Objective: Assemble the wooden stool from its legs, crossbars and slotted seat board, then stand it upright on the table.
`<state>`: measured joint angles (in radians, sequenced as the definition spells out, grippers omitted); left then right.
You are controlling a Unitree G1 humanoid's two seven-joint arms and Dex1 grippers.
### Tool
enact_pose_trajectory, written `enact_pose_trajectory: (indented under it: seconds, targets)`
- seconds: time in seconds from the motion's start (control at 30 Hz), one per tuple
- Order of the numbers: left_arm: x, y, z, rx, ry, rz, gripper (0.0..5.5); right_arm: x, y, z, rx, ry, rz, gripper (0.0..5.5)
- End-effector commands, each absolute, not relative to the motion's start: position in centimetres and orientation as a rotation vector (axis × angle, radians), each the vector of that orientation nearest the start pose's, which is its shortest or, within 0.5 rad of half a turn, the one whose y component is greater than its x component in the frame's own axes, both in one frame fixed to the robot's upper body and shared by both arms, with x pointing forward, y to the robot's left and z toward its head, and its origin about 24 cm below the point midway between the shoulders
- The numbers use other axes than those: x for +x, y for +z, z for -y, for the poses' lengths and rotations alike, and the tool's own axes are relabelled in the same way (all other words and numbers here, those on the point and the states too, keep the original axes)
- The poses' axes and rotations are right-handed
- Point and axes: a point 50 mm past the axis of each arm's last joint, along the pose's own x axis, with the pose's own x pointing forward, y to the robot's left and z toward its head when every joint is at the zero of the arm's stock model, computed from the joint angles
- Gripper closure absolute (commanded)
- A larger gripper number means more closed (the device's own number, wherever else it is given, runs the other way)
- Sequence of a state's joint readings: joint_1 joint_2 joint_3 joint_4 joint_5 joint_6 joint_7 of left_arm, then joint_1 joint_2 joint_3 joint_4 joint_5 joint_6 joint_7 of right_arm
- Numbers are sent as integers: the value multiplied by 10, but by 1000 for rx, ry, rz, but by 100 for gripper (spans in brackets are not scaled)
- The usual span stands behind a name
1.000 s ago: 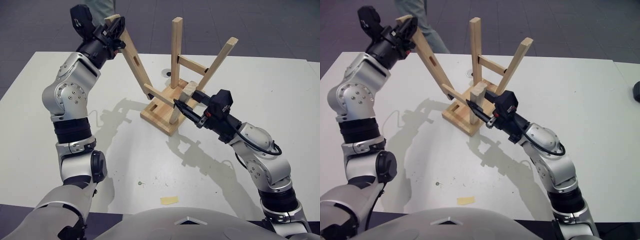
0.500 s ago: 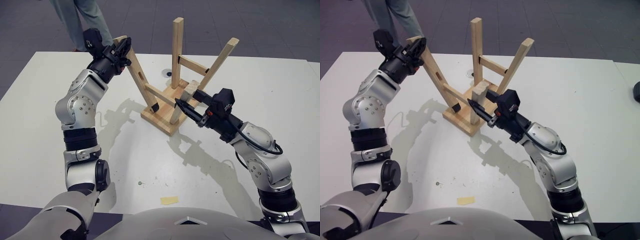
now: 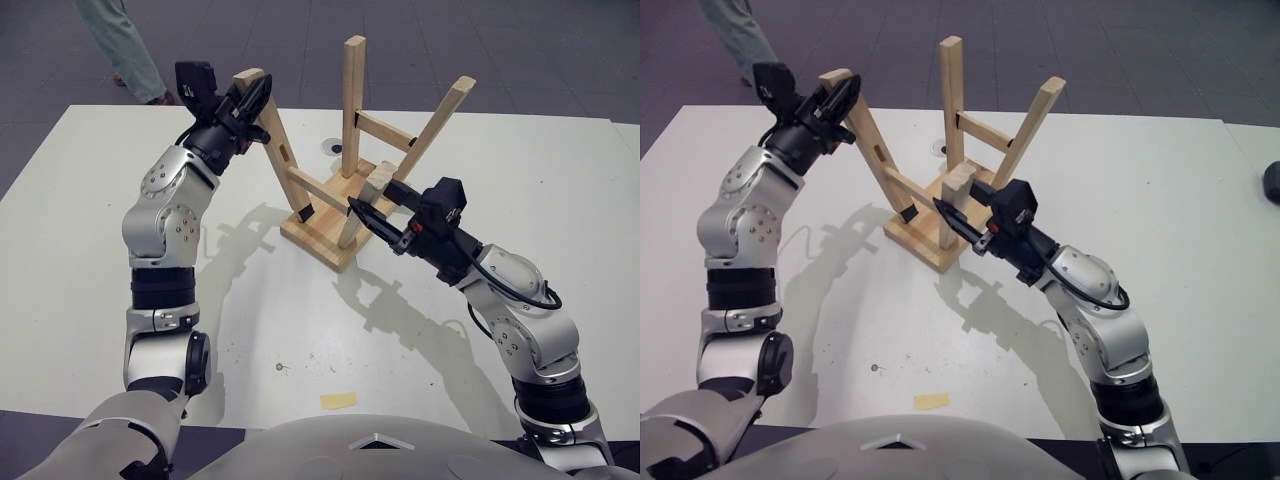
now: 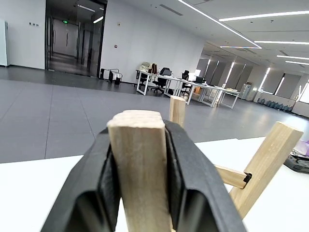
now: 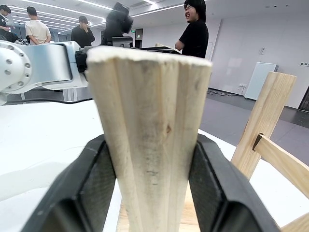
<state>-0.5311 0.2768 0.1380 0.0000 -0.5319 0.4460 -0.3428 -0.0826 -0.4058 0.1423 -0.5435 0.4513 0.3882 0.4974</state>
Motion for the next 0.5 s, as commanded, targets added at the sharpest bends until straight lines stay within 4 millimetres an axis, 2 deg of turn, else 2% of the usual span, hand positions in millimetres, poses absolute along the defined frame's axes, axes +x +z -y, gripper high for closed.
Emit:
enact_pose_trajectory:
  seconds: [0.03, 0.17, 0.37, 0.5]
  targets:
    - [314, 127, -179, -132, -442, -94, 446, 219, 120, 118, -14, 888, -6, 346]
    - [313, 128, -179, -120, -439, -97, 443, 218, 117, 118, -20, 886, -15, 346]
    - [311, 132, -159, -118, -448, -62, 442, 215, 112, 117, -21, 891, 5, 346]
    - [303, 123, -161, -78, -454, -91, 442, 208, 102, 120, -29, 858, -1, 346]
